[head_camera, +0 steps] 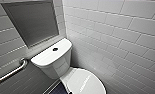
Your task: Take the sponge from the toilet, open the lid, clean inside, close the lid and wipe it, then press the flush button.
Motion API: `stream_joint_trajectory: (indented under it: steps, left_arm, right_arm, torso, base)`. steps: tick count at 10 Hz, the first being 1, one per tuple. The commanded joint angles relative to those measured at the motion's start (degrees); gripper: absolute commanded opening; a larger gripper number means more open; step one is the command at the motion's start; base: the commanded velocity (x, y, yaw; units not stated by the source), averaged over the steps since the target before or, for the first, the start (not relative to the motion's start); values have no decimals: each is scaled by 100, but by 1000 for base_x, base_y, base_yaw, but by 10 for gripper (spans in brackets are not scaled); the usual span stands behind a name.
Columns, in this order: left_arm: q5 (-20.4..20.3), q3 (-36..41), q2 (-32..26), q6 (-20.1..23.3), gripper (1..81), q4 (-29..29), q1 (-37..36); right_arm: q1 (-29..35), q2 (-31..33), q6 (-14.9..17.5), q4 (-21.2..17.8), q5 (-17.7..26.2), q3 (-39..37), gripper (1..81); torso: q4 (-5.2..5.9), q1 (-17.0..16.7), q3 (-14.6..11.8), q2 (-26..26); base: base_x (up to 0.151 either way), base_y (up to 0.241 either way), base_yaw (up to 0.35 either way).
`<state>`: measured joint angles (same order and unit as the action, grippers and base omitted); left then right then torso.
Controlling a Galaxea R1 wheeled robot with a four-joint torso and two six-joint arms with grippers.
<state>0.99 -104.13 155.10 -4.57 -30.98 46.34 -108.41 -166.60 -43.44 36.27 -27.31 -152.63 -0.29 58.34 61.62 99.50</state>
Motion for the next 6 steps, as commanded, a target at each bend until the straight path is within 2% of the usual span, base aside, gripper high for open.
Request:
stream_joint_trajectory:
  steps: [1, 6]
  left_arm:
    - [314, 156, 65, 0, 811, -92, -621]
    - [358, -318, 426, -61, 811, -22, -507]
  right_arm:
    - [-300, 1, 10, 162, 331, -20, 10]
    - [-282, -8, 10, 144, 331, -47, 10]
  torso:
    - [0, 0, 0, 0]
    - [0, 2, 0, 0]
  base:
    - [0, 0, 0]
    - [0, 0, 0]
